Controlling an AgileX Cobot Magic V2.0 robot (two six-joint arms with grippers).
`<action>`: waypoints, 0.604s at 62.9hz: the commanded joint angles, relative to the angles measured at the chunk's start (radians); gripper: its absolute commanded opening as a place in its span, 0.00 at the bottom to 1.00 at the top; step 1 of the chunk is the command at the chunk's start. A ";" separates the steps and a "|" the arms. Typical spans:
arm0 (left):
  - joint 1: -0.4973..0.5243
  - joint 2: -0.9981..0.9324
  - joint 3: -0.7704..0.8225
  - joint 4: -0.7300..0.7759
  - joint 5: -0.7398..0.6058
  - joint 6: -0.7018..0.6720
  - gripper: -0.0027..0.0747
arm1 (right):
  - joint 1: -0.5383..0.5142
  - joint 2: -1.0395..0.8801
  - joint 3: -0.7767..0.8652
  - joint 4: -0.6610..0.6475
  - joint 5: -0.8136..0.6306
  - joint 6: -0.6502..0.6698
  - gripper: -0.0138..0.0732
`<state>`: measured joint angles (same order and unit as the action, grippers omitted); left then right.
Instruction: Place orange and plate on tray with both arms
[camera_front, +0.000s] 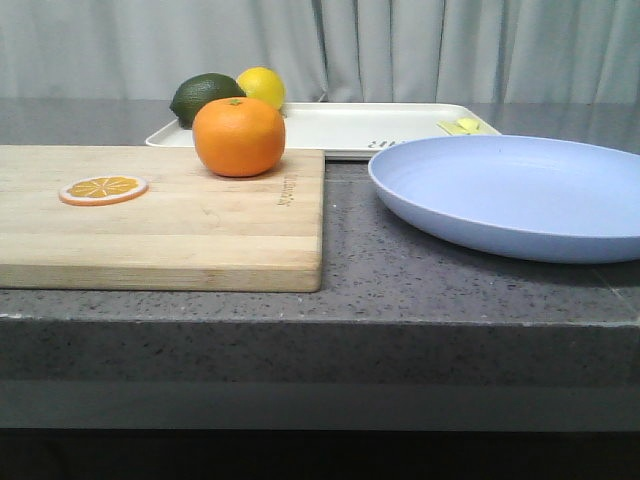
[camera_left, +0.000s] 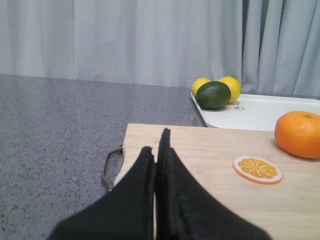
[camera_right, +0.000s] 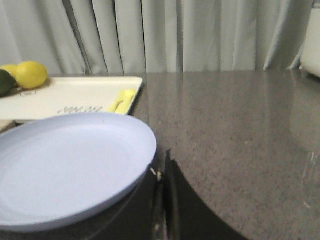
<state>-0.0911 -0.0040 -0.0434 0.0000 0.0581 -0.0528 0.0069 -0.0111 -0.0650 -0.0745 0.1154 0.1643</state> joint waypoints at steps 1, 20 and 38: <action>0.003 -0.012 -0.110 -0.010 -0.042 -0.002 0.01 | 0.001 -0.012 -0.107 -0.012 -0.030 0.003 0.08; 0.003 0.156 -0.526 -0.010 0.292 -0.002 0.01 | 0.001 0.170 -0.446 -0.096 0.166 0.001 0.08; 0.003 0.375 -0.763 -0.010 0.458 -0.002 0.01 | 0.001 0.431 -0.698 -0.097 0.401 0.001 0.08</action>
<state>-0.0911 0.3145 -0.7564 0.0000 0.5606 -0.0528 0.0069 0.3542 -0.6994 -0.1471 0.5343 0.1643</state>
